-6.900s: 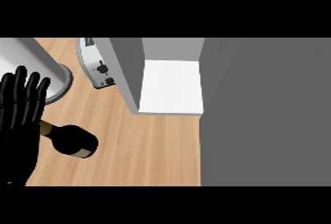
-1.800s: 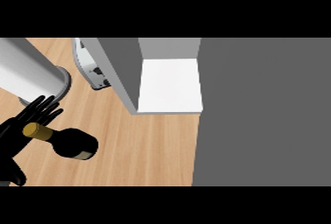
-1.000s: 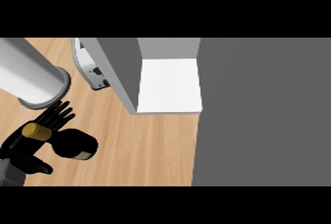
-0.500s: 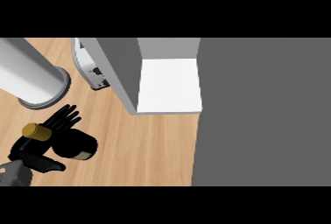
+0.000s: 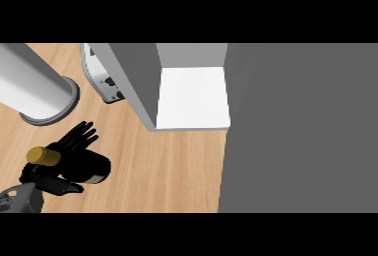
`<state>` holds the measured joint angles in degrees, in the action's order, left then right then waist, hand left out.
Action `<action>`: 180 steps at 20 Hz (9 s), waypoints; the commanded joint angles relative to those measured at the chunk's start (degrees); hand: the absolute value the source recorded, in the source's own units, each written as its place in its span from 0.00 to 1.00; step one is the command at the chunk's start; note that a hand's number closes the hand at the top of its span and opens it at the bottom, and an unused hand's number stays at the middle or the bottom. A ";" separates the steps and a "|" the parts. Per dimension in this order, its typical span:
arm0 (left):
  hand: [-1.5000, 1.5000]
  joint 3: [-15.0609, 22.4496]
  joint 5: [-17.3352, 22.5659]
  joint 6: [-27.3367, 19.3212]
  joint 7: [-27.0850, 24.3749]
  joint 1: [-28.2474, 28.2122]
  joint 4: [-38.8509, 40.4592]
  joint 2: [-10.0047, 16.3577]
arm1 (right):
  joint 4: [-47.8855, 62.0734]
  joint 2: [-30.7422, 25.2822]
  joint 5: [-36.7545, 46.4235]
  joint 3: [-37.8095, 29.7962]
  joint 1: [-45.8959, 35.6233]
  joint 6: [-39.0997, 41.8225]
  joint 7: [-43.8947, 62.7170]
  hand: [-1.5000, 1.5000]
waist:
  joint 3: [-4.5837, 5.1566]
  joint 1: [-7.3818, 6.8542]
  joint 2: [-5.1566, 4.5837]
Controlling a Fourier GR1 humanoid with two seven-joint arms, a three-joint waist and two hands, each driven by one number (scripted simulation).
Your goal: Pick up the wine, place it into the cabinet and close the cabinet
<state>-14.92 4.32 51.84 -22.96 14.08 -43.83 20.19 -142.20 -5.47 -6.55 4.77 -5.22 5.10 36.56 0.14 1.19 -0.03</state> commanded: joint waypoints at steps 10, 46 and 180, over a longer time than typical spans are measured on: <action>1.00 6.07 1.18 11.17 -8.52 1.65 1.42 -1.82 | -4.90 0.04 -3.70 -0.65 0.86 0.32 2.06 0.00 | 0.06 0.26 0.04; 1.00 14.67 5.07 -42.04 10.66 -20.51 -59.42 -20.10 | -5.79 1.12 -5.07 -2.94 1.76 0.70 4.04 0.00 | -0.20 -1.34 0.29; 1.00 12.75 25.79 -75.45 -20.03 51.23 35.67 -18.96 | 0.10 3.00 -8.29 -5.94 2.33 7.64 -2.70 0.00 | -0.15 2.14 -1.02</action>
<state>-1.99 30.83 -24.07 -42.84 65.48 -9.80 0.04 -138.64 -1.77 -9.78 1.05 -5.00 11.72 34.08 -0.11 3.56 -0.89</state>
